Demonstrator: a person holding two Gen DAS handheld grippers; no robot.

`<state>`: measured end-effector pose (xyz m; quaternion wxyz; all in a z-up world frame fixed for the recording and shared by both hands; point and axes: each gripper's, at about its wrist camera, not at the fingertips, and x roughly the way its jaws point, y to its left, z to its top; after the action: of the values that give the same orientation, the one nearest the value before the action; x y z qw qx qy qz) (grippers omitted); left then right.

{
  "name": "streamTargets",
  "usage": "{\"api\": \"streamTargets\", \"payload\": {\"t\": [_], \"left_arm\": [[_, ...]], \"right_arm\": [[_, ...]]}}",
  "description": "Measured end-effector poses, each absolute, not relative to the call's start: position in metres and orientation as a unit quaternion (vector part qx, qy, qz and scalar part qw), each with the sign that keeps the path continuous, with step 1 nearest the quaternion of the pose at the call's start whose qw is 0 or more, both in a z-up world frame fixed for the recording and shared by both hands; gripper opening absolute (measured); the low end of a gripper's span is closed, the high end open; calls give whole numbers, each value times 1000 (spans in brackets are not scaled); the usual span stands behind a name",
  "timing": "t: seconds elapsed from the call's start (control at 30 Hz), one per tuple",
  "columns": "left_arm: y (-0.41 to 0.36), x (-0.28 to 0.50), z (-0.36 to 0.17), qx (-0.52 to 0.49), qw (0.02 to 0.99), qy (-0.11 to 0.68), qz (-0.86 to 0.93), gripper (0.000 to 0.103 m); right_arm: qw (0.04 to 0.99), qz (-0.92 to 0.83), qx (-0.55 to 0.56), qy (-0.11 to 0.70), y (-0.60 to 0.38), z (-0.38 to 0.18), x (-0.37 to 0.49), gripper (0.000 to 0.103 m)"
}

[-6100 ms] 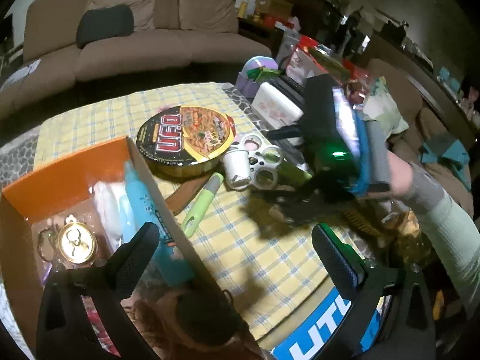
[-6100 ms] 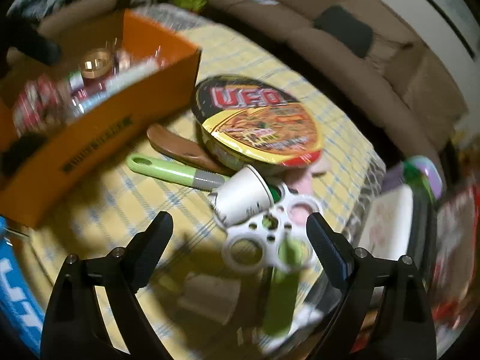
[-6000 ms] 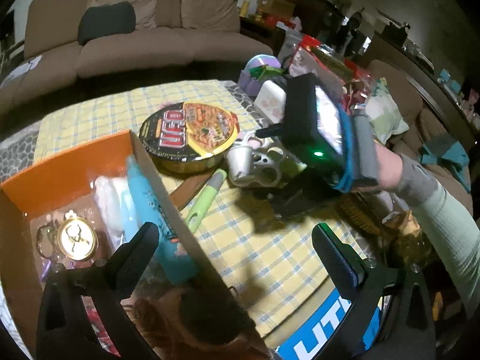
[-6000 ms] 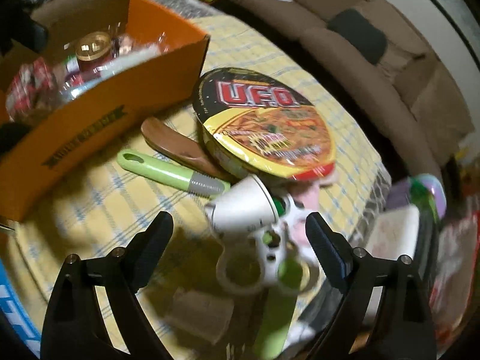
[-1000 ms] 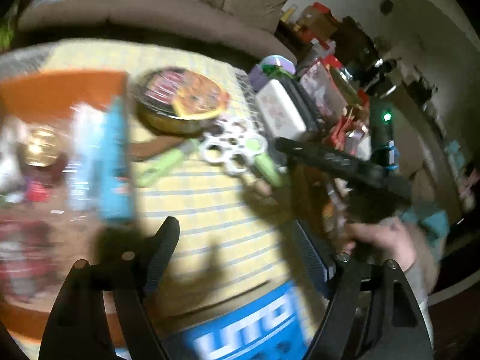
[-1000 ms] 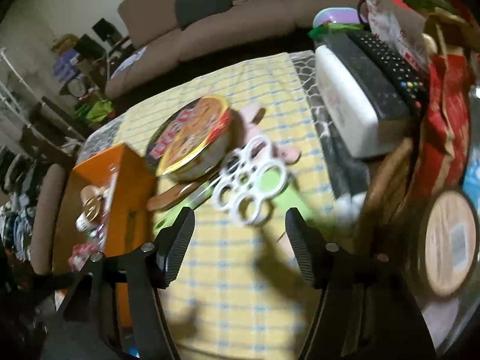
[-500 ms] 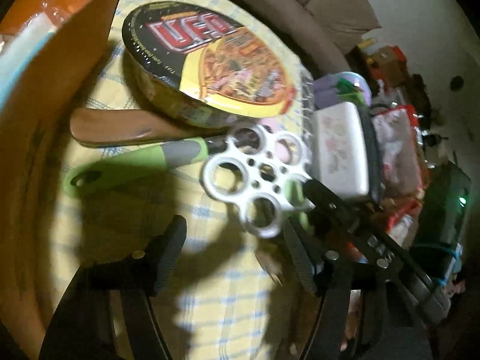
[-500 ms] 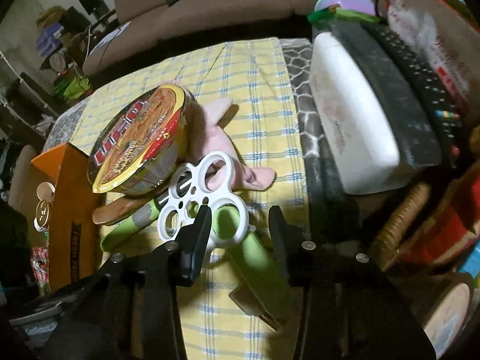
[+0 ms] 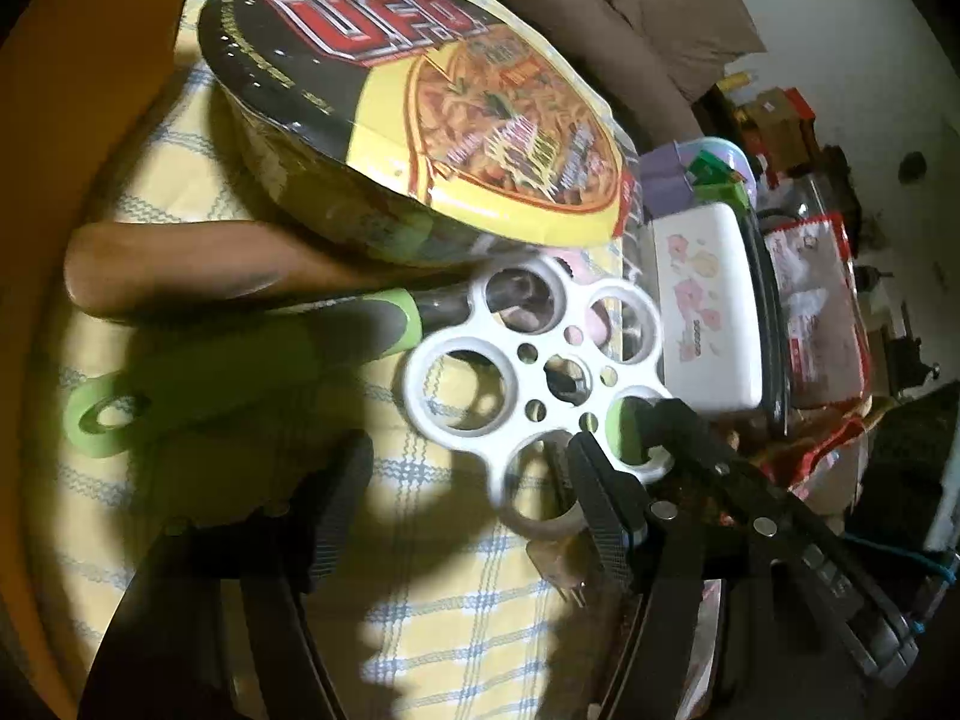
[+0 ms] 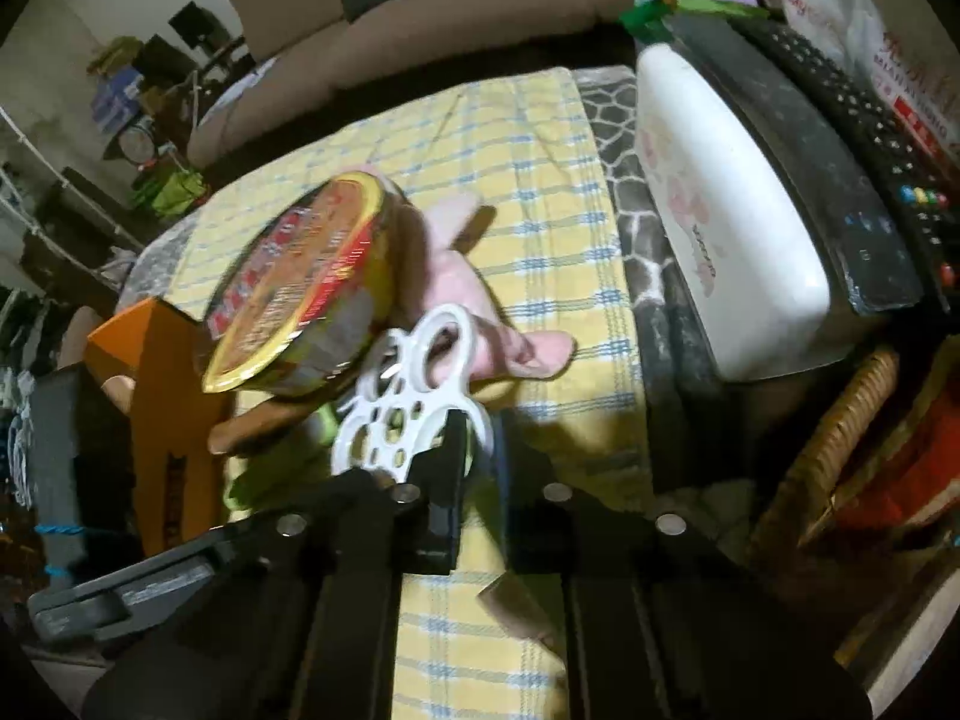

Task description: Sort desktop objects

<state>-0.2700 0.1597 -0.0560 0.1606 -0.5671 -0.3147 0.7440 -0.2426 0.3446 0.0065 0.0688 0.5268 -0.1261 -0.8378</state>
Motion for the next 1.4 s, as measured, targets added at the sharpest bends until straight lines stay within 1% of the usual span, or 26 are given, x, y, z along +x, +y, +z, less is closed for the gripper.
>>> {"api": "streamTargets", "payload": {"t": [0.07, 0.1, 0.13, 0.17, 0.2, 0.27, 0.3, 0.37, 0.47, 0.57, 0.67, 0.83, 1.03, 1.13, 1.23, 1.33, 1.4], "left_arm": [[159, -268, -56, -567, 167, -318, 741, 68], [159, -267, -57, -568, 172, -318, 739, 64], [160, -266, -57, -571, 178, -316, 737, 58], [163, -266, -57, -574, 182, -312, 735, 42], [165, -264, -58, -579, 188, -306, 732, 30], [168, -259, -57, -582, 196, -302, 730, 28], [170, -256, -54, -581, 200, -296, 732, 26], [171, -252, -52, -581, 199, -286, 735, 25], [169, -246, -49, -578, 205, -290, 735, 24], [164, -235, -34, -569, 219, -293, 737, 24], [147, -218, -7, -551, 237, -301, 741, 24], [108, -184, 52, -513, 268, -307, 756, 24], [28, -138, 104, -480, 265, -309, 777, 24], [-23, -116, 119, -468, 249, -313, 788, 25], [-77, -107, 121, -471, 227, -318, 791, 26], [-123, -103, 108, -480, 200, -326, 790, 26], [-142, -100, 94, -493, 184, -316, 789, 26]], "right_arm": [[70, -843, 522, -105, 337, 14, -234, 8], [71, -844, 522, -98, 335, 16, -230, 8], [75, -842, 525, -101, 334, 18, -226, 7], [80, -839, 526, -110, 334, 19, -222, 7], [87, -837, 526, -125, 336, 20, -218, 6], [98, -833, 526, -141, 333, 23, -211, 6], [97, -835, 526, -131, 329, 26, -207, 6], [97, -836, 526, -120, 323, 29, -202, 6], [103, -834, 525, -133, 324, 34, -191, 6], [108, -841, 512, -138, 324, 50, -175, 6], [119, -849, 494, -145, 324, 75, -156, 6], [151, -864, 456, -148, 303, 133, -118, 6], [214, -865, 432, -139, 232, 177, -87, 6], [248, -856, 431, -141, 191, 178, -79, 6], [279, -842, 438, -148, 147, 166, -80, 6], [301, -821, 456, -165, 107, 136, -87, 6], [308, -802, 481, -177, 76, 104, -93, 6]]}}
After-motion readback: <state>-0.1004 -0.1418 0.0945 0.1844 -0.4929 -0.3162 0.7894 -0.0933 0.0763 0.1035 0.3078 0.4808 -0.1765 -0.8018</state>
